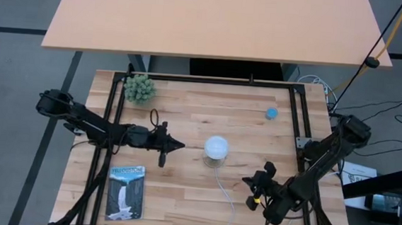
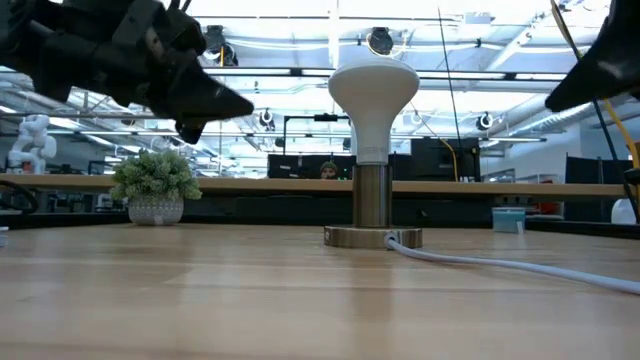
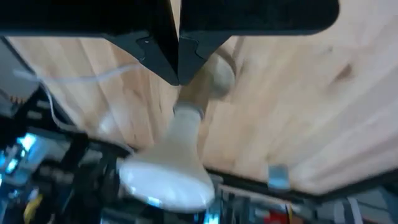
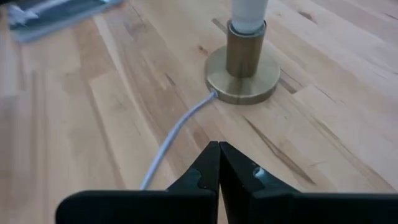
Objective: Screw lightbulb
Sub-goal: Remove the lightbulb from the lamp
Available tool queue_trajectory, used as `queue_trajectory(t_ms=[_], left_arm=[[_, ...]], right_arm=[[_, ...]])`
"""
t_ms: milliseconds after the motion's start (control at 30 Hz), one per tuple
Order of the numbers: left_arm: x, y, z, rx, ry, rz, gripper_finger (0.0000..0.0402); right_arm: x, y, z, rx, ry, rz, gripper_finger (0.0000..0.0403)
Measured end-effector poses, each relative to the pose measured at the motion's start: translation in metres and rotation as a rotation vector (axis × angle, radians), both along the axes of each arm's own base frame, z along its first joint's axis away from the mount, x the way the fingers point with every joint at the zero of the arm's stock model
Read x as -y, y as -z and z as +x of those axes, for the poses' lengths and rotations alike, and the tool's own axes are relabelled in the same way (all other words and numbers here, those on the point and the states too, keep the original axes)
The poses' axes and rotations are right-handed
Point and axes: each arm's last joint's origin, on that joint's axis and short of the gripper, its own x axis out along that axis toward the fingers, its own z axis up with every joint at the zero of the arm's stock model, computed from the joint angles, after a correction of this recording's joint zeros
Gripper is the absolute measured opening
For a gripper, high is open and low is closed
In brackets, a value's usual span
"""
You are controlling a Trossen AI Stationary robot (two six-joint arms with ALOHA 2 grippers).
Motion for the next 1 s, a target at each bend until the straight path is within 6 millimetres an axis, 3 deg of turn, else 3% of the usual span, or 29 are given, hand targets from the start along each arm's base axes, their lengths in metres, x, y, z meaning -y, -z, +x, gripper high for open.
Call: queue_trajectory(t_ms=[367, 767, 1000], left_arm=[[-0.005, -0.001, 0.001, 0.014, -0.027, -0.006, 0.0002], [-0.008, -0.003, 0.002, 0.032, 0.033, 0.003, 0.0002], [-0.008, -0.003, 0.002, 0.035, 0.083, 0.104, 0.0002]], right_arm=[[-0.003, 0.021, 0.002, -0.042, 0.049, -0.011, 0.0], [-0.001, 0.048, 0.018, -0.096, 0.062, -0.057, 0.0], [0.006, 0.052, 0.028, -0.091, 0.106, -0.053, 0.0]])
